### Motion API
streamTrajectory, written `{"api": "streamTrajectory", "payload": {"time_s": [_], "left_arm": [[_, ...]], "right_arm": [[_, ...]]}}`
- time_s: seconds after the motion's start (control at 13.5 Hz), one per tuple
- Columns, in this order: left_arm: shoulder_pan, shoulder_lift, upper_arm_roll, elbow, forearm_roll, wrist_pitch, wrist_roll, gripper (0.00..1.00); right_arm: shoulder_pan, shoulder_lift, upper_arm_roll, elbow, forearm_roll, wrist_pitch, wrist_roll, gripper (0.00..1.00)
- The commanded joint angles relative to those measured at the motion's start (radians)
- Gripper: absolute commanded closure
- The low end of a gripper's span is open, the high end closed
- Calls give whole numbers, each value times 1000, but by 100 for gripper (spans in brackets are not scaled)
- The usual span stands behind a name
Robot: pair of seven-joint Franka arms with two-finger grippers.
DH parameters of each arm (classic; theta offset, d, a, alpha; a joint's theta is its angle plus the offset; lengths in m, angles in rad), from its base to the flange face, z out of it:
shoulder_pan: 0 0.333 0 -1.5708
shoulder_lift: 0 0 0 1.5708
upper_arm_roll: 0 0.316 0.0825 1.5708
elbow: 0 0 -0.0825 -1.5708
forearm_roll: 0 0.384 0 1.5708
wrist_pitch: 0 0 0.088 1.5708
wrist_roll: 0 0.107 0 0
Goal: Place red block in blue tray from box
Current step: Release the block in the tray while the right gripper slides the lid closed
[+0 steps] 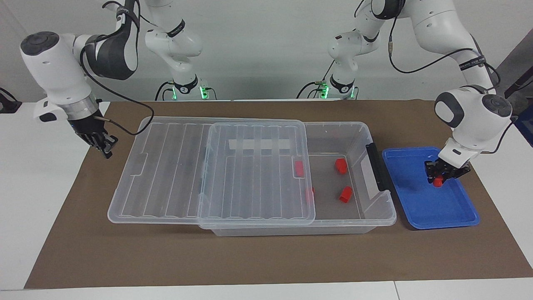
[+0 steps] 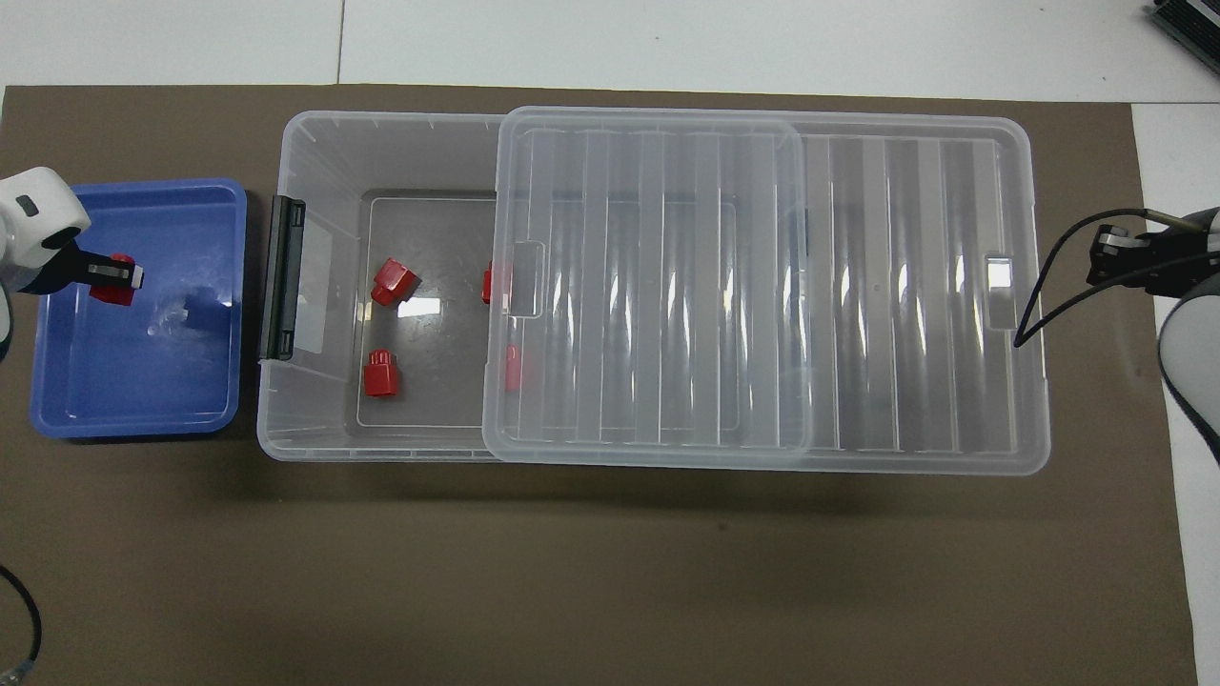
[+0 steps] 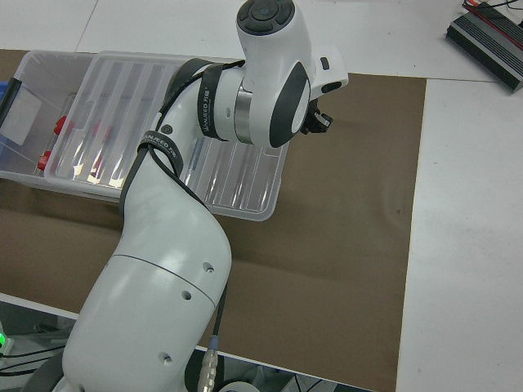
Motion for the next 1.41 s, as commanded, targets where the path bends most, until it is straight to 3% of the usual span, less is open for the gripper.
{"api": "streamTrajectory", "payload": {"time_s": [0.0, 0.37, 0.52, 0.97, 1.04, 1.11, 1.34], "left_arm": [[11, 9, -10, -68, -26, 102, 34, 78], [10, 9, -10, -134, -27, 195, 32, 76], [7, 10, -10, -137, -27, 199, 32, 66], [10, 22, -10, -179, -27, 274, 32, 66], [11, 22, -10, -177, -27, 272, 34, 56], [10, 22, -10, -177, -27, 272, 32, 35], [11, 21, -10, -148, -27, 226, 35, 31]], "right_arm": [[-8, 38, 2, -1, 21, 41, -41, 100], [16, 63, 14, -1, 21, 46, -64, 100], [50, 63, 16, -1, 21, 26, -79, 100], [131, 52, 27, 6, 22, -51, -200, 100], [154, 51, 27, 5, 22, -62, -210, 100], [182, 49, 27, 3, 22, -74, -208, 100], [255, 42, 27, -3, 24, -77, -207, 100]]}}
